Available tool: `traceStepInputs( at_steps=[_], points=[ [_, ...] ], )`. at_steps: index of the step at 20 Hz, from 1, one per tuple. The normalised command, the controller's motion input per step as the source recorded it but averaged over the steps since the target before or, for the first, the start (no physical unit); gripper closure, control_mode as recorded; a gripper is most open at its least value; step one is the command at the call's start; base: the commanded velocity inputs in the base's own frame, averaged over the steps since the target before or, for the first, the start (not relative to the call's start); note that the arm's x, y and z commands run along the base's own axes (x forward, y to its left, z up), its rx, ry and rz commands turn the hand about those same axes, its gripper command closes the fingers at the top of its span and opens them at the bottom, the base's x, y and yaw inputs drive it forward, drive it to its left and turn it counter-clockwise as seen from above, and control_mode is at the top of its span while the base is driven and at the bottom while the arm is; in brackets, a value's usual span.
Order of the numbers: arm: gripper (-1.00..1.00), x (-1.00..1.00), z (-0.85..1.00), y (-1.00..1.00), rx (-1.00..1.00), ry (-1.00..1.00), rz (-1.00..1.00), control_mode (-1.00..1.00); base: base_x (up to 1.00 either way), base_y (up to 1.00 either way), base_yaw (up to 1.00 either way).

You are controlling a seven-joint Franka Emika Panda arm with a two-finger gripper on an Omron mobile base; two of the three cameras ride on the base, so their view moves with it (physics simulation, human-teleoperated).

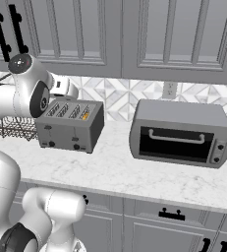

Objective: Start the toaster. Once the lever pops up, take the bread to the plate on the dining counter.

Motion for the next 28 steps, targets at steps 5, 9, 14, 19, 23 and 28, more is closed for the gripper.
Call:
traceStepInputs(
  at_steps=[5, 9, 14, 19, 23, 28],
  points=[
    [-1.0, 0.0, 0.0, 0.0, 0.0, 0.0, 0.0, -1.0, 0.0, 0.0, 0.0],
    [-1.0, 0.0, 0.0, 0.0, 0.0, 0.0, 0.0, -1.0, 0.0, 0.0, 0.0],
    [-1.0, 0.0, 0.0, 0.0, 0.0, 0.0, 0.0, -1.0, 0.0, 0.0, 0.0],
    [-1.0, 0.0, 0.0, 0.0, 0.0, 0.0, 0.0, -1.0, 0.0, 0.0, 0.0],
    [-1.0, 0.0, 0.0, 0.0, 0.0, 0.0, 0.0, -1.0, 0.0, 0.0, 0.0],
    [-1.0, 0.0, 0.0, 0.0, 0.0, 0.0, 0.0, -1.0, 0.0, 0.0, 0.0]
  ],
)
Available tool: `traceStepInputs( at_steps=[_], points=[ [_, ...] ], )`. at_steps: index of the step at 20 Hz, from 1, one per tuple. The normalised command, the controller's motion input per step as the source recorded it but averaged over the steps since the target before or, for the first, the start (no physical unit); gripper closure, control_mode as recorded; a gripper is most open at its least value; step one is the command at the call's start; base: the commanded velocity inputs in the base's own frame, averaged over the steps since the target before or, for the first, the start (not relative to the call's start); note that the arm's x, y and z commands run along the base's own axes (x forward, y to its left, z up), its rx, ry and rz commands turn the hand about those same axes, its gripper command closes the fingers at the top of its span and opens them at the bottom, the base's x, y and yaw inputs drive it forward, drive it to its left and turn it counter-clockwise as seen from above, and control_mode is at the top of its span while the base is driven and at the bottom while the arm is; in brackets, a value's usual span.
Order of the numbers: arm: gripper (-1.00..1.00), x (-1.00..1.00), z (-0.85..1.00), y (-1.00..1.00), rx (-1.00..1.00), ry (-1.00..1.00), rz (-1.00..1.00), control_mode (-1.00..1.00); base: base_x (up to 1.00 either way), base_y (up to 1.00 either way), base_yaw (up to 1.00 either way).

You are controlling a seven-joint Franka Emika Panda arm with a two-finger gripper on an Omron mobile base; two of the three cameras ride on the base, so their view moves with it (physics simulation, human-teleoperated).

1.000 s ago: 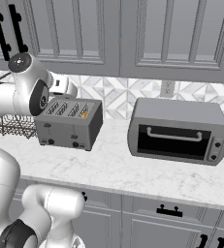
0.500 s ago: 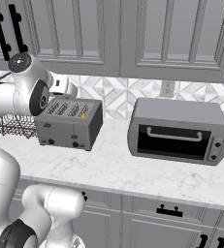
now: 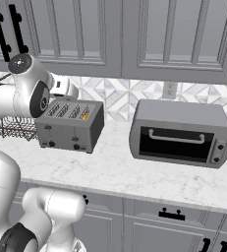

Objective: Start the toaster. Once the lever pops up, take the bread to the plate on the dining counter.

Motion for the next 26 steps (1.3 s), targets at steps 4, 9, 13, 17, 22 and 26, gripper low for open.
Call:
traceStepInputs(
  at_steps=[4, 9, 13, 17, 22, 26],
  points=[
    [-1.0, 0.0, 0.0, 0.0, 0.0, 0.0, 0.0, -1.0, 0.0, 0.0, 0.0],
    [-1.0, 0.0, 0.0, 0.0, 0.0, 0.0, 0.0, -1.0, 0.0, 0.0, 0.0],
    [-1.0, 0.0, 0.0, 0.0, 0.0, 0.0, 0.0, -1.0, 0.0, 0.0, 0.0],
    [-1.0, 0.0, 0.0, 0.0, 0.0, 0.0, 0.0, -1.0, 0.0, 0.0, 0.0],
    [-1.0, 0.0, 0.0, 0.0, 0.0, 0.0, 0.0, -1.0, 0.0, 0.0, 0.0],
    [-1.0, 0.0, 0.0, 0.0, 0.0, 0.0, 0.0, -1.0, 0.0, 0.0, 0.0]
  ],
)
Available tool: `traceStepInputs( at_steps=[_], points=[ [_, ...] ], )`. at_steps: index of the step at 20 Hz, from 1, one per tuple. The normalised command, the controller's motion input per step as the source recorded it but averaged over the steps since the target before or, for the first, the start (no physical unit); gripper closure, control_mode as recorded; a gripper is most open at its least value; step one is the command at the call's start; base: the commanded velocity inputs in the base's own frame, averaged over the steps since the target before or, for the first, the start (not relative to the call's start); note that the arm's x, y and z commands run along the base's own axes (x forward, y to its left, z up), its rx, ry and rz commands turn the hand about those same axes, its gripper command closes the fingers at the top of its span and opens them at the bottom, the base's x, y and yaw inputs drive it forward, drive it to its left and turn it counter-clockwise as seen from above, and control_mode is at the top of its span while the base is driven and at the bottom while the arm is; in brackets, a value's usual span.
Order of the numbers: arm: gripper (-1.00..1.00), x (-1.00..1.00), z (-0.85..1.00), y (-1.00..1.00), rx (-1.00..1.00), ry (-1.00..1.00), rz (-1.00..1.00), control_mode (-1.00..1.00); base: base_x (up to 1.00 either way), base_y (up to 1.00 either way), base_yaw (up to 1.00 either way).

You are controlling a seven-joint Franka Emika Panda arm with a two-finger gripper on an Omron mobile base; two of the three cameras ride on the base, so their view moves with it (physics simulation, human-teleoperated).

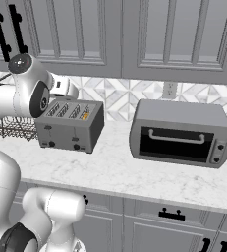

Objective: Start the toaster. Once the lever pops up, take the bread to the plate on the dining counter.

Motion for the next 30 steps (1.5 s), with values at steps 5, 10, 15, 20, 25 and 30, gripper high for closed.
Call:
traceStepInputs(
  at_steps=[5, 10, 15, 20, 25, 30],
  points=[
    [-1.0, 0.0, 0.0, 0.0, 0.0, 0.0, 0.0, -1.0, 0.0, 0.0, 0.0],
    [-1.0, 0.0, 0.0, 0.0, 0.0, 0.0, 0.0, -1.0, 0.0, 0.0, 0.0],
    [-1.0, 0.0, 0.0, 0.0, 0.0, 0.0, 0.0, -1.0, 0.0, 0.0, 0.0],
    [-1.0, 0.0, 0.0, 0.0, 0.0, 0.0, 0.0, -1.0, 0.0, 0.0, 0.0],
    [-1.0, 0.0, 0.0, 0.0, 0.0, 0.0, 0.0, -1.0, 0.0, 0.0, 0.0],
    [-1.0, 0.0, 0.0, 0.0, 0.0, 0.0, 0.0, -1.0, 0.0, 0.0, 0.0]
  ],
)
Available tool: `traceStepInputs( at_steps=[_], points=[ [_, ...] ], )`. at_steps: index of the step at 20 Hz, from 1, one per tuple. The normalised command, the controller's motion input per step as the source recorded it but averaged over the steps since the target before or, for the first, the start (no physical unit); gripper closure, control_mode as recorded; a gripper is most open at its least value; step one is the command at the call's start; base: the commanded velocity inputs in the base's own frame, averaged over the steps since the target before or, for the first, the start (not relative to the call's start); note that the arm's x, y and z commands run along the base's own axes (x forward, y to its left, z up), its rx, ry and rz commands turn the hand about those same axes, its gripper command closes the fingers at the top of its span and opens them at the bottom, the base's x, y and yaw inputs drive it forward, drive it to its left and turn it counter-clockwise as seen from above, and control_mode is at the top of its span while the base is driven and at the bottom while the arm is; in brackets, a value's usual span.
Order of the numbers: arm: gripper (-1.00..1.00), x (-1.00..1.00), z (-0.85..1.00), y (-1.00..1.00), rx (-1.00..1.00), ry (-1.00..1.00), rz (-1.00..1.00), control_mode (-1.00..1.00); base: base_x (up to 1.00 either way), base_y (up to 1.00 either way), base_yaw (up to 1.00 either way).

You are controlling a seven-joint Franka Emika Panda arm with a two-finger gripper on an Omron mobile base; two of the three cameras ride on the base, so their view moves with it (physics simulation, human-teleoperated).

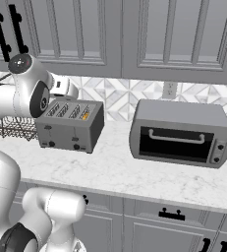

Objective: Start the toaster. Once the lever pops up, take the bread to the plate on the dining counter.

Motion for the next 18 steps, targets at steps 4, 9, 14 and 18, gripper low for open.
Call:
traceStepInputs(
  at_steps=[4, 9, 14, 18],
  points=[
    [-1.0, 0.0, 0.0, 0.0, 0.0, 0.0, 0.0, -1.0, 0.0, 0.0, 0.0],
    [-1.0, 0.0, 0.0, 0.0, 0.0, 0.0, 0.0, -1.0, 0.0, 0.0, 0.0],
    [-1.0, 0.0, 0.0, 0.0, 0.0, 0.0, 0.0, -1.0, 0.0, 0.0, 0.0],
    [-1.0, 0.0, 0.0, 0.0, 0.0, 0.0, 0.0, -1.0, 0.0, 0.0, 0.0]
  ],
)
